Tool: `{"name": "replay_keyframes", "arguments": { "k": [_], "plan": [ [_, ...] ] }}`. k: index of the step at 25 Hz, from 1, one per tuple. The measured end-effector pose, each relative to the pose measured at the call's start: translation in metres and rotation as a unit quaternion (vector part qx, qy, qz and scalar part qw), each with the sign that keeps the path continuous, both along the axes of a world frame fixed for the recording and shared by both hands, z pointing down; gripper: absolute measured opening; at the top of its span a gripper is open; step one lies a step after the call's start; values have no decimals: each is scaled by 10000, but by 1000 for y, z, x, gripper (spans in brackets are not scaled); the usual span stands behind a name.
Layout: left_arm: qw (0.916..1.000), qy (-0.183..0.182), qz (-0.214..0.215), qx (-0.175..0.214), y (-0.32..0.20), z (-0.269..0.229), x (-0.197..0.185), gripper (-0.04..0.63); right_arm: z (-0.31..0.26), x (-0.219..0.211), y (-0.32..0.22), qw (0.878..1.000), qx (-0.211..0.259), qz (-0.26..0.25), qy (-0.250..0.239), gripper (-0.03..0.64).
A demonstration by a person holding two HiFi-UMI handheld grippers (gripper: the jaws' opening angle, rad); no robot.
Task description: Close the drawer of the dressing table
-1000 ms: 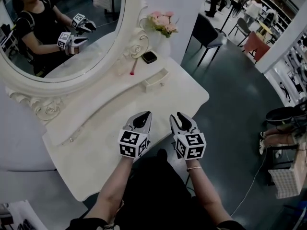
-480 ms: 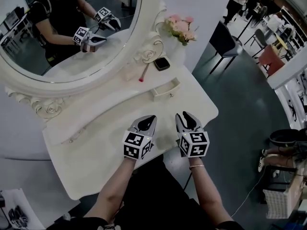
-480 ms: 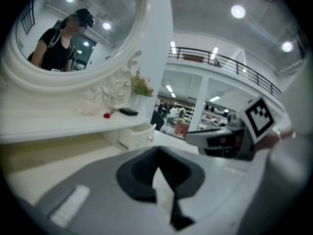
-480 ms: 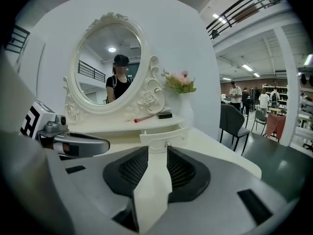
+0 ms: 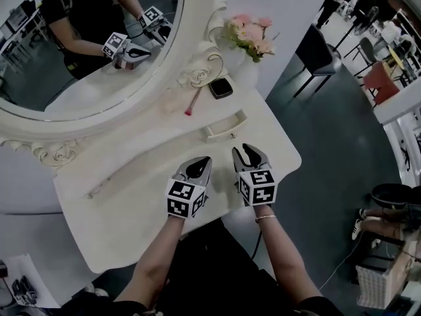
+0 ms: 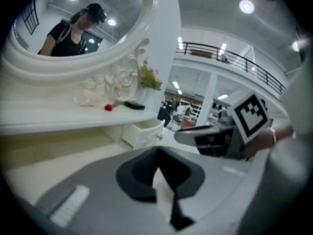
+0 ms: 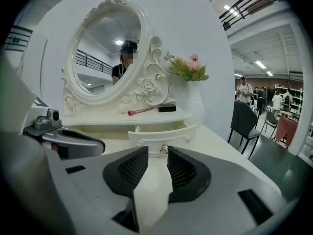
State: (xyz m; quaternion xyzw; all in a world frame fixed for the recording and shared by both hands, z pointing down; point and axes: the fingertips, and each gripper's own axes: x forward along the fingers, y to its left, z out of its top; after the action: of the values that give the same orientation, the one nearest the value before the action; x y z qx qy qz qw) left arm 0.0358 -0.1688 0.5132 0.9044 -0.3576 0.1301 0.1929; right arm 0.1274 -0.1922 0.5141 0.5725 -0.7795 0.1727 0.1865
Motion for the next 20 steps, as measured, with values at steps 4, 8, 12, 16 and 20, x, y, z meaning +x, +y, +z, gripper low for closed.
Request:
{"name": "replay_keyframes", "arguments": {
  "k": [4,8,12,16,20],
  "plan": [
    [9999,-59,-123,-73,-10,6,0,5,12,0,-21,9999,-103,-114,47,101],
    [9996,-101,-243,-140,-17,11,-1,5,22,3,-35,9995,-222,-190,96,101],
    [9992,-132,-336,-197,-23,15,-1,5,30,5,-43,9988,-370,-292,151,102],
    [9990,-147,-367,-216,-26,18,2,5,34,2,-46,9982,-378,-443,161,106],
    [9988,-154,-387,-243,-26,19,3,5,39,-2,-48,9974,-455,-531,165,94]
  ]
}}
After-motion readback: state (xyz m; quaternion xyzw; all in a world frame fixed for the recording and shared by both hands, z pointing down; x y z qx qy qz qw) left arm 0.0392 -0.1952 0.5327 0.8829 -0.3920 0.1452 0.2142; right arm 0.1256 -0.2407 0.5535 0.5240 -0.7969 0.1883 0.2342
